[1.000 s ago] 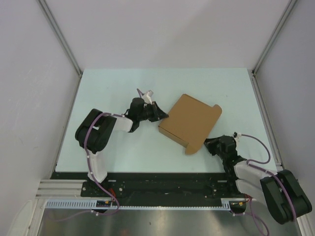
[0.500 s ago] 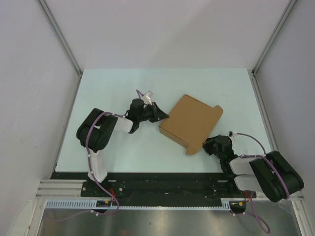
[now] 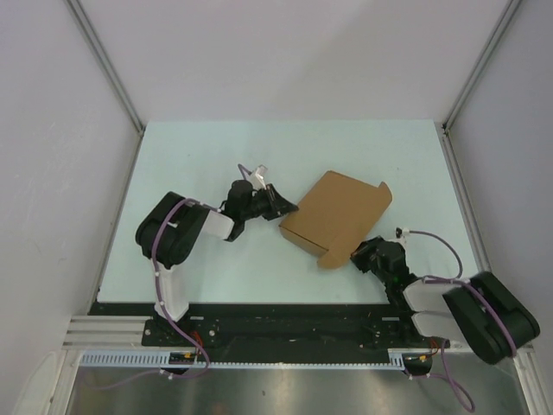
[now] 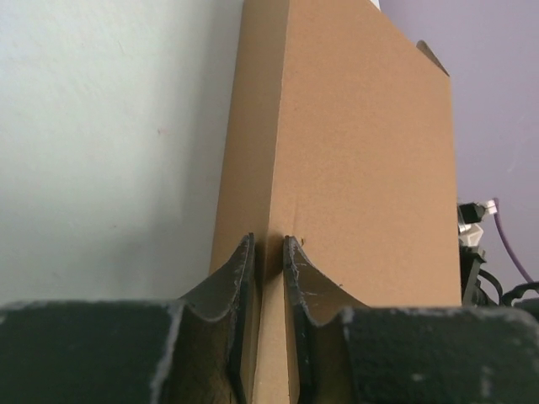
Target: Fold the paper box
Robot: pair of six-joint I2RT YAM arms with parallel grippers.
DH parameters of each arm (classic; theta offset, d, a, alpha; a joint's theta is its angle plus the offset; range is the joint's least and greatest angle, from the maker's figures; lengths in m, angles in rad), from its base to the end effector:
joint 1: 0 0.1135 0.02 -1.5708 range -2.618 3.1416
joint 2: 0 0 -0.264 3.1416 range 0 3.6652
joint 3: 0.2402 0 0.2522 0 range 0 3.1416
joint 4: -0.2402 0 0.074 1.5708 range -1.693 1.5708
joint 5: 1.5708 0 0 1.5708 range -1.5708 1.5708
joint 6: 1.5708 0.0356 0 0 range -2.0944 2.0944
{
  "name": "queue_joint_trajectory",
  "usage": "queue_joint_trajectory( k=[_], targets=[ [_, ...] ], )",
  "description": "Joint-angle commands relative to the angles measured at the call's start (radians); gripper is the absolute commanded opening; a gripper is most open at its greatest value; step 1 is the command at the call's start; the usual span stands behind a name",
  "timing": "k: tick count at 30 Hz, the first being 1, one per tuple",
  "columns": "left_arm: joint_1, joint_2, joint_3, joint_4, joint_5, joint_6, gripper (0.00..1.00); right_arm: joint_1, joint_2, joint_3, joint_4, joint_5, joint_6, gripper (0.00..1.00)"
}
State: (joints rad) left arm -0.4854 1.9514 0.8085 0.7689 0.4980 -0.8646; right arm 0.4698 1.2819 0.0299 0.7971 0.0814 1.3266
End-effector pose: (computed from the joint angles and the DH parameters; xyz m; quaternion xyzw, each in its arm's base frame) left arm 0.3214 -0.1887 0.1222 -0.0146 0.8126 -0.5001 0.2990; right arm 0.1590 0.0775 0.1046 0.3717 0.7621 0.3923 0.3566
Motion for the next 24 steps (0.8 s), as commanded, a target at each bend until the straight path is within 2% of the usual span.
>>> queue_joint_trajectory(
  k=[1,4,6,10,20,24],
  targets=[
    [-0.127,0.070,-0.091,-0.220,0.169,-0.025,0.20,0.065,-0.228,-0.007,-0.202,0.027,-0.065,0.03],
    [-0.142,0.055,-0.100,-0.206,0.171,-0.036,0.20,0.081,-0.393,0.057,-0.399,0.075,-0.107,0.03],
    [-0.151,0.049,-0.107,-0.189,0.174,-0.051,0.20,0.078,-0.479,0.087,-0.467,0.084,-0.135,0.03],
    [-0.166,0.041,-0.117,-0.161,0.180,-0.076,0.20,0.087,-0.567,0.131,-0.631,0.101,-0.167,0.04],
    [-0.174,-0.014,-0.108,-0.183,0.151,-0.071,0.21,0.121,-0.556,0.194,-0.716,0.133,-0.213,0.04],
    [-0.176,-0.081,-0.085,-0.285,0.044,-0.008,0.22,0.131,-0.503,0.192,-0.687,0.150,-0.256,0.04]
  ],
)
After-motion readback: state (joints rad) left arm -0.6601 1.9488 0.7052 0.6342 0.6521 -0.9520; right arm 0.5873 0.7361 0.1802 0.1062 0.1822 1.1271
